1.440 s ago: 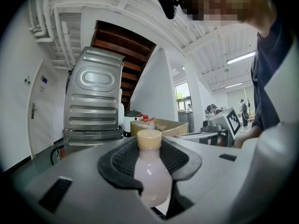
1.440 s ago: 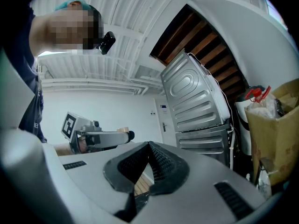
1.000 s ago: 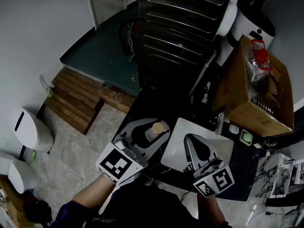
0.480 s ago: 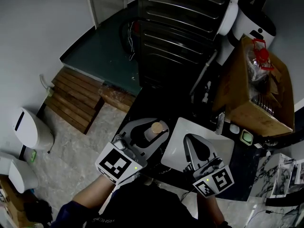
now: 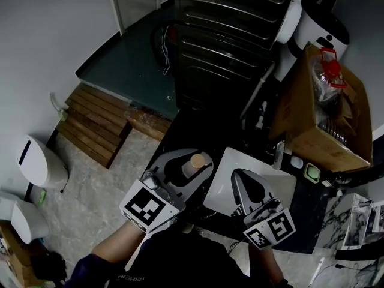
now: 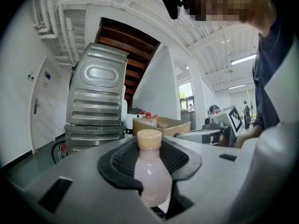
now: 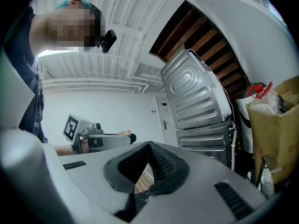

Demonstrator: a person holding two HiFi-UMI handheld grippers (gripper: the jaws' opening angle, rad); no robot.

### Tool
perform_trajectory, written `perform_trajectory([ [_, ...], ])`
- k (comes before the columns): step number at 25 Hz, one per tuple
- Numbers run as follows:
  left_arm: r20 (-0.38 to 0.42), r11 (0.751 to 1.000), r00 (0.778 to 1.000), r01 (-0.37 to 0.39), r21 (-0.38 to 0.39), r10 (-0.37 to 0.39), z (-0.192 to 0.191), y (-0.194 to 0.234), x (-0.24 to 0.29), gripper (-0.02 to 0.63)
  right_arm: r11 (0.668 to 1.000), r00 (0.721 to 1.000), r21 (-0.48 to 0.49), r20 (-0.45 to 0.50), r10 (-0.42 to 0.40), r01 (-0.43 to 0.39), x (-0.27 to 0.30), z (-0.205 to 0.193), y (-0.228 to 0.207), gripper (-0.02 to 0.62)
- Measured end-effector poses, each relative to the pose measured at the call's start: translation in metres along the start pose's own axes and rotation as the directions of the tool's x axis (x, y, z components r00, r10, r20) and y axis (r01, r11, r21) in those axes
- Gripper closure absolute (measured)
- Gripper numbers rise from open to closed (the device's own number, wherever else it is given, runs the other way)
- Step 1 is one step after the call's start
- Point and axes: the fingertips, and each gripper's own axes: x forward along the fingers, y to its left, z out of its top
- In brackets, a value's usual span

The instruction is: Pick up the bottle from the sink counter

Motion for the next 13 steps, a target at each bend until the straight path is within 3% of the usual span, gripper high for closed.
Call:
perform_trajectory([
  [13, -0.005, 1.000, 1.000, 0.001, 0.002, -0.001, -0.0030, -0.0004, 0.0044, 0.468, 1.000, 1.000, 0.004, -0.002, 0.003, -0.003, 0.0006, -0.0022, -0.0035, 0.577],
])
